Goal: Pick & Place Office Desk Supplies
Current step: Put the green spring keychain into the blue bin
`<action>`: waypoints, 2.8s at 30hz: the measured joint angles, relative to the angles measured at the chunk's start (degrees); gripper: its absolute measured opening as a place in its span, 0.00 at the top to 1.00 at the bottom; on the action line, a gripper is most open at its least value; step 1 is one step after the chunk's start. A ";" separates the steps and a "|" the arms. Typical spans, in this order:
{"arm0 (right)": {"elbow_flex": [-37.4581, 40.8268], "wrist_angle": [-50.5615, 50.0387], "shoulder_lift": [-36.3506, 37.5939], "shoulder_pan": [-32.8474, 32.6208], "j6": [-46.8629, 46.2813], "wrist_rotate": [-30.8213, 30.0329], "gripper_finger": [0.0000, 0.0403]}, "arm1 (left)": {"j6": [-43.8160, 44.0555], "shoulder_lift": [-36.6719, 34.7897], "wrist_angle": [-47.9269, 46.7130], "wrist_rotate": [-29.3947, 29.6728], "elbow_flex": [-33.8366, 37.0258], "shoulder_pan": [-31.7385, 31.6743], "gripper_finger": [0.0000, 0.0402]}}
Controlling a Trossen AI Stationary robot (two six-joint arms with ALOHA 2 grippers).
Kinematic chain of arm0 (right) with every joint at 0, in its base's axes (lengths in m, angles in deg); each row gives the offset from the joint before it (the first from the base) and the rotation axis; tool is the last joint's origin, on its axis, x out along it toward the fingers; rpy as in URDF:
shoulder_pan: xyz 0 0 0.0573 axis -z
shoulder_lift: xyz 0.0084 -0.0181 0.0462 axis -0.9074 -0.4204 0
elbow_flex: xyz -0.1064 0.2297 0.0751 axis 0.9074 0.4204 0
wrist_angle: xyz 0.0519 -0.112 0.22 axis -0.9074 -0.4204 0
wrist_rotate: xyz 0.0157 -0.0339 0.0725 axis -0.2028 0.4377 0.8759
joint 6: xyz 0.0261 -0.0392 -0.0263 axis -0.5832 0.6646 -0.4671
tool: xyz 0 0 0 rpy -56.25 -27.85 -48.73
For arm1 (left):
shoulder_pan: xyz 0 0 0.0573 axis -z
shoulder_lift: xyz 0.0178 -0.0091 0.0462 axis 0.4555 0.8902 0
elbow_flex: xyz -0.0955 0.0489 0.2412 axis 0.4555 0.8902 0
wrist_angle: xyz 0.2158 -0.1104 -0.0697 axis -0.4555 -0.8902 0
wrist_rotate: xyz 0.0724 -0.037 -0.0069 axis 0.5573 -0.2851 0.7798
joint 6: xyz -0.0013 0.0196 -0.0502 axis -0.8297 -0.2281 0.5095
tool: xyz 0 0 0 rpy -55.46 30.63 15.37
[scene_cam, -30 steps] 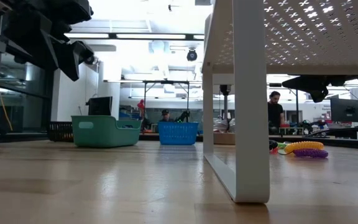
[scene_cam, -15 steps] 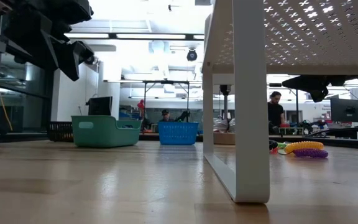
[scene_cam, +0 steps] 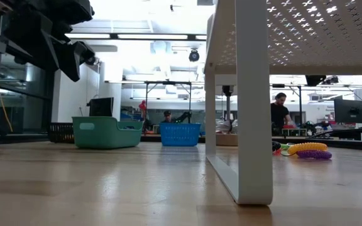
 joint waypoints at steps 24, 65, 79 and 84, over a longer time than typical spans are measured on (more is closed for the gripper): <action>-16.31 -7.32 -31.00 12.95 10.71 4.61 0.53 | -0.01 0.00 0.00 0.00 0.00 0.00 0.48; -43.37 -43.49 -58.97 9.62 -6.17 -9.58 0.53 | -0.30 0.00 0.04 0.00 0.00 0.00 0.48; -43.48 -46.12 -70.98 13.48 -9.85 -14.36 0.53 | -0.22 0.00 0.06 0.00 -0.02 0.00 0.48; -43.48 -49.13 -71.25 13.39 -11.54 -17.04 0.53 | -0.09 0.00 0.12 0.00 0.00 0.00 0.48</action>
